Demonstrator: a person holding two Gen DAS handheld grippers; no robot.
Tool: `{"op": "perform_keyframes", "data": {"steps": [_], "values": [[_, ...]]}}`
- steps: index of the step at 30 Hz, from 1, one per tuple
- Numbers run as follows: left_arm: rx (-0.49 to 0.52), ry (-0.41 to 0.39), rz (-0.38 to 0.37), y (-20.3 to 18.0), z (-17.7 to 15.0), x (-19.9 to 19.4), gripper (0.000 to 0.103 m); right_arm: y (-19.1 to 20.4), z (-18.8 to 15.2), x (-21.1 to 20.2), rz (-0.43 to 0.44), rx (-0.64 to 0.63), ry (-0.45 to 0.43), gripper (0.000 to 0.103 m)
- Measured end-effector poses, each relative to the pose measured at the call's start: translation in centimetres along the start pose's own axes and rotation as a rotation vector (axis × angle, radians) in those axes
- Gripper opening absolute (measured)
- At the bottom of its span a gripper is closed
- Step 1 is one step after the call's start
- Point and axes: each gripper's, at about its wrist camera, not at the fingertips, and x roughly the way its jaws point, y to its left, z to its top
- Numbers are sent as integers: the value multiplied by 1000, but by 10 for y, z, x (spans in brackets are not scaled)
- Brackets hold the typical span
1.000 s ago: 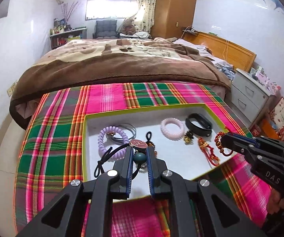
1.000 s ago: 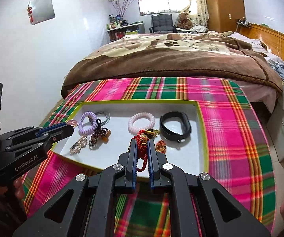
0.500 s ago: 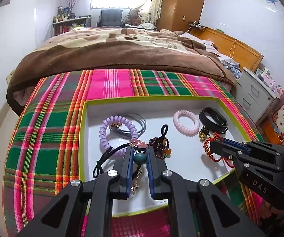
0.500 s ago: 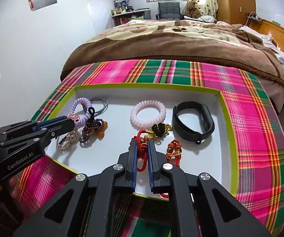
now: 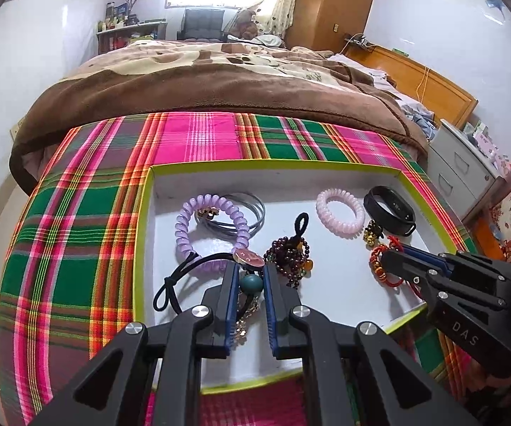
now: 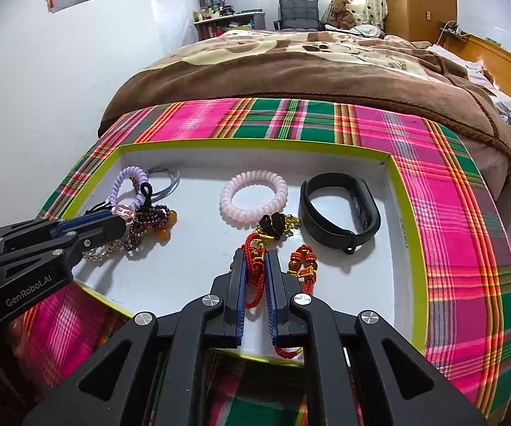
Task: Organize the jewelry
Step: 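Open both tools and withdraw them from the box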
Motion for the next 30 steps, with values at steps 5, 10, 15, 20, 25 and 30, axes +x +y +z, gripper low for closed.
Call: {"op": "perform_keyframes", "data": {"steps": [5, 10, 15, 20, 25, 30], "values": [[-1, 0, 3, 0, -1, -1, 15, 2, 0, 0, -4, -5, -3, 17], [-5, -1, 6, 1, -2, -4, 21, 3, 0, -1, -8, -9, -6, 20], [2, -5, 14, -1, -4, -8, 32, 2, -1, -4, -1, 5, -13, 34], [4, -16, 22, -4, -6, -13, 32, 3, -3, -9, 2, 4, -23, 35], [-2, -33, 60, -5, -11, -22, 32, 2, -6, -15, 1, 15, -36, 35], [18, -57, 96, -13, -19, -36, 32, 2, -12, -27, -2, 31, -61, 35]]}}
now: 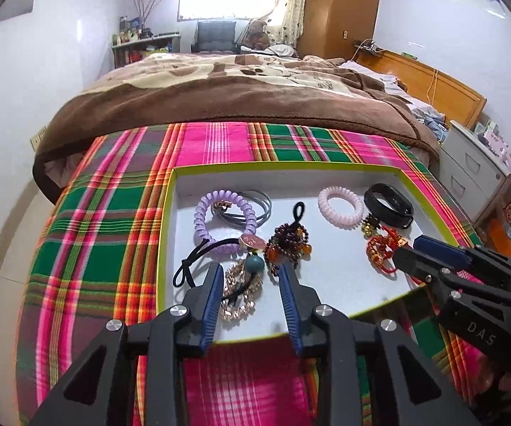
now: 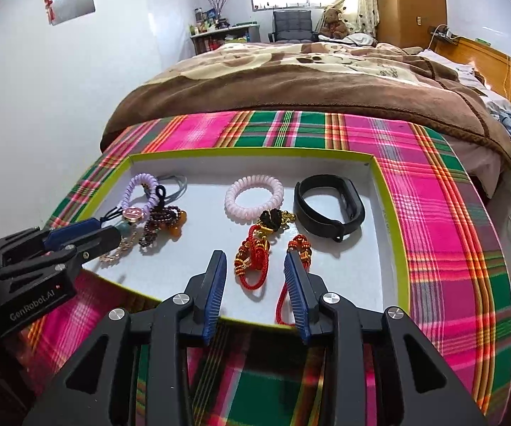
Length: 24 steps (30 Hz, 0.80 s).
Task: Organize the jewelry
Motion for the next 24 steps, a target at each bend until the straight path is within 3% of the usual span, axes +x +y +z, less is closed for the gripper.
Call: {"op": "perform_keyframes", "data": {"steps": [15, 19, 24], "values": [[-27, -121, 102, -22, -42, -72, 32, 13, -32, -67, -7, 32, -93, 37], [-6, -128, 134, -29, -55, -87, 32, 20, -40, -84, -16, 20, -112, 51], [11, -147, 145, -38, -72, -105, 32, 24, -52, -104, -25, 19, -140, 51]]}}
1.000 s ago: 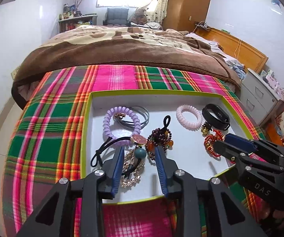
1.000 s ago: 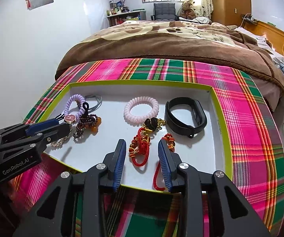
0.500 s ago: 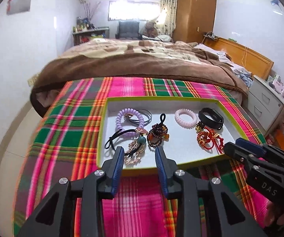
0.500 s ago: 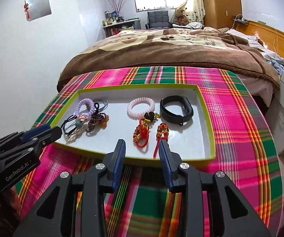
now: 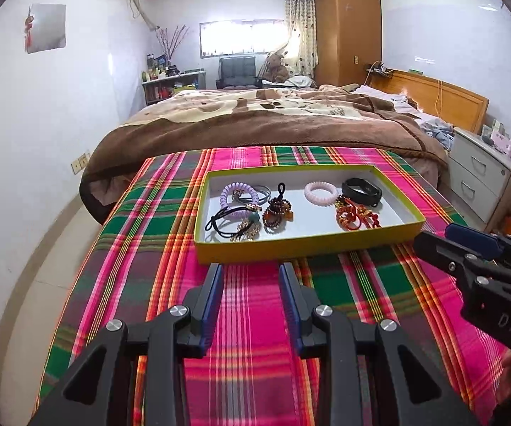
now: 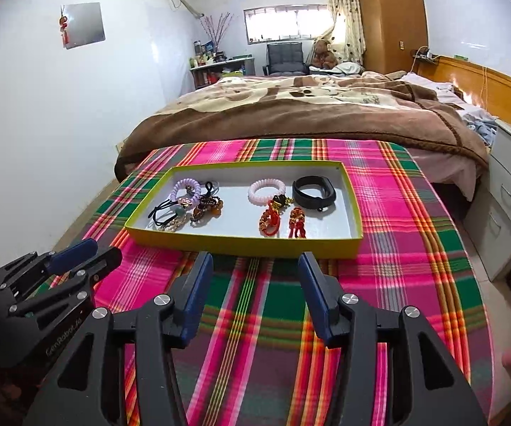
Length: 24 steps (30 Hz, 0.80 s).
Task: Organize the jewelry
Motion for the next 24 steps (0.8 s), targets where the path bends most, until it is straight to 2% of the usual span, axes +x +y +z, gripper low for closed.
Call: {"op": "perform_keyframes", "data": {"steps": [9, 24], "values": [[-5, -18, 9, -2, -8, -17, 32, 6, -14, -13, -11, -1, -11, 51], [-28, -5, -18, 0, -8, -19, 32, 9, -17, -15, -10, 5, -14, 51]]}}
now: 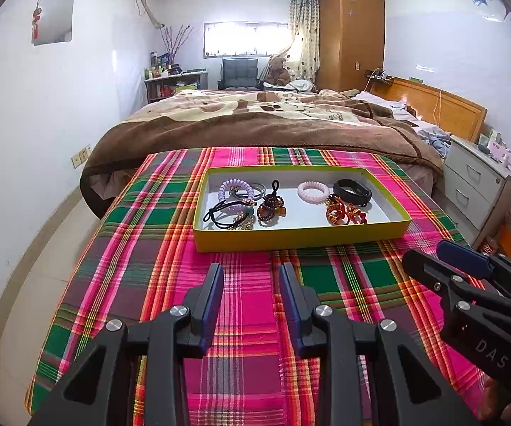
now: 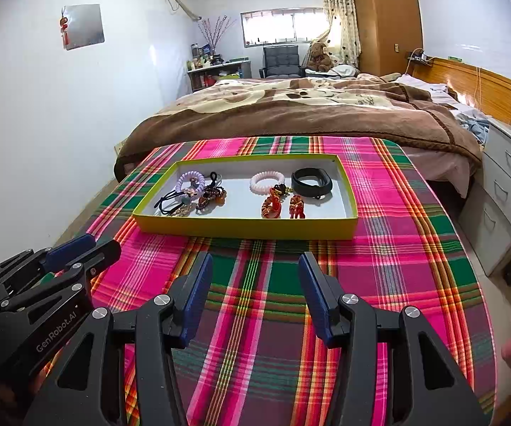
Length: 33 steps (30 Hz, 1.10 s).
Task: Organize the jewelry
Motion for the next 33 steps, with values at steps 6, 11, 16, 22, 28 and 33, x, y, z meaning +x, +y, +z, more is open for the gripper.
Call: {"op": "perform_keyframes", "data": {"steps": [6, 11, 16, 22, 28, 33], "values": [[-4, 9, -6, 0, 0, 1, 32, -1, 0, -2, 0, -1, -3, 51], [-14, 10, -8, 1, -1, 3, 32, -2, -1, -3, -1, -1, -1, 51], [-16, 7, -8, 0, -1, 3, 32, -2, -1, -4, -1, 6, -6, 51], [-13, 7, -4, -1, -1, 3, 32, -1, 0, -3, 1, 8, -4, 51], [-11, 8, -9, -3, -1, 5, 32, -1, -1, -3, 0, 15, -3, 51], [-10, 13, -9, -3, -3, 7, 32, -1, -1, -3, 1, 14, -1, 51]]}}
